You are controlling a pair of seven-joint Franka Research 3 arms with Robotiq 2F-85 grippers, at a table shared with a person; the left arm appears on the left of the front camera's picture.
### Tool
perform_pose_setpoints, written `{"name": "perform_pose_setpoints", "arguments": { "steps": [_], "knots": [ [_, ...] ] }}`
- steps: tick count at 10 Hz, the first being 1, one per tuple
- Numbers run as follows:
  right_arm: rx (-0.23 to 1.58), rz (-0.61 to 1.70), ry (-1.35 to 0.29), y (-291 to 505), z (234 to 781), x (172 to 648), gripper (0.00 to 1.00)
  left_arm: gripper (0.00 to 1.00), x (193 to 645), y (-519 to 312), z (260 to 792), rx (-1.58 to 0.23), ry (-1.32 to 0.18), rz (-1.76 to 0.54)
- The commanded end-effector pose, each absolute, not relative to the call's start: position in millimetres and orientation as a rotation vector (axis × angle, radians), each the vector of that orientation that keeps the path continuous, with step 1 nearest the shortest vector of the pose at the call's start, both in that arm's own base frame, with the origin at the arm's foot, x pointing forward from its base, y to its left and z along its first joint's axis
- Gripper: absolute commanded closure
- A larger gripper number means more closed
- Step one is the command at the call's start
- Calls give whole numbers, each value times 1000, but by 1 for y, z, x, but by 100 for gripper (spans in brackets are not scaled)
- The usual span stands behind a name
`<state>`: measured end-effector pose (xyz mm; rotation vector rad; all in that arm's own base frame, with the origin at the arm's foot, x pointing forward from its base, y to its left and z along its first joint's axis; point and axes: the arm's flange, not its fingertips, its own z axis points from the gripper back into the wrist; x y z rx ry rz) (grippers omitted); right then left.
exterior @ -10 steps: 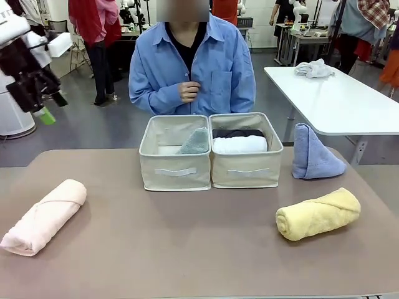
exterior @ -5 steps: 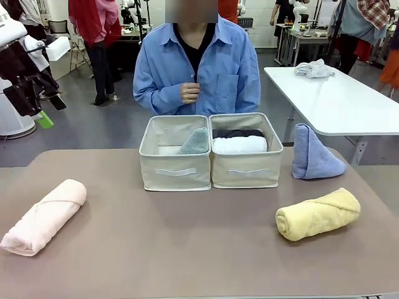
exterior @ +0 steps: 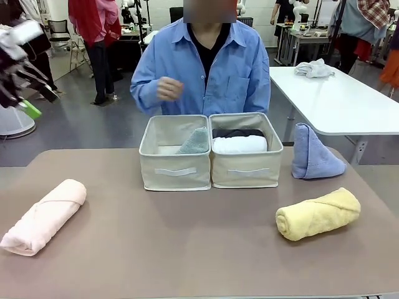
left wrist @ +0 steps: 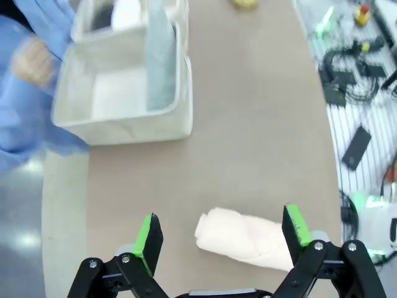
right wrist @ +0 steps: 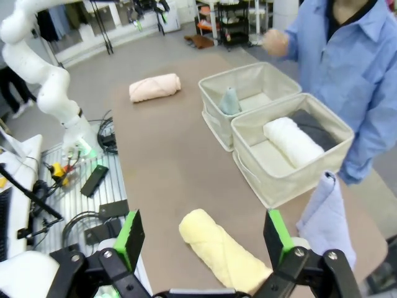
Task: Sort the towels based on their folding style.
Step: Pick up another triangle-folded towel from the table and place it in the left Fabric basket.
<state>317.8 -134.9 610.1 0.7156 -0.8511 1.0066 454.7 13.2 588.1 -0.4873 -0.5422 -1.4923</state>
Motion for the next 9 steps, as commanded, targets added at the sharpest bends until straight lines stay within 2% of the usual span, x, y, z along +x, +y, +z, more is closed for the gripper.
{"name": "perform_pose_setpoints", "arguments": {
  "steps": [1, 2, 5, 9],
  "knots": [
    [719, 1015, -858, -132, 610, 318, 0, 0, 467, 90, 589, -754, -766, -1413],
    [719, 1015, -858, -132, 610, 318, 0, 0, 452, 124, 581, -809, -869, -1334],
    [719, 1015, -858, -132, 610, 318, 0, 0, 437, 196, 575, -804, -938, -1150],
    [719, 1015, -858, -132, 610, 318, 0, 0, 422, 233, 565, -785, -908, -1081]
  ]
}}
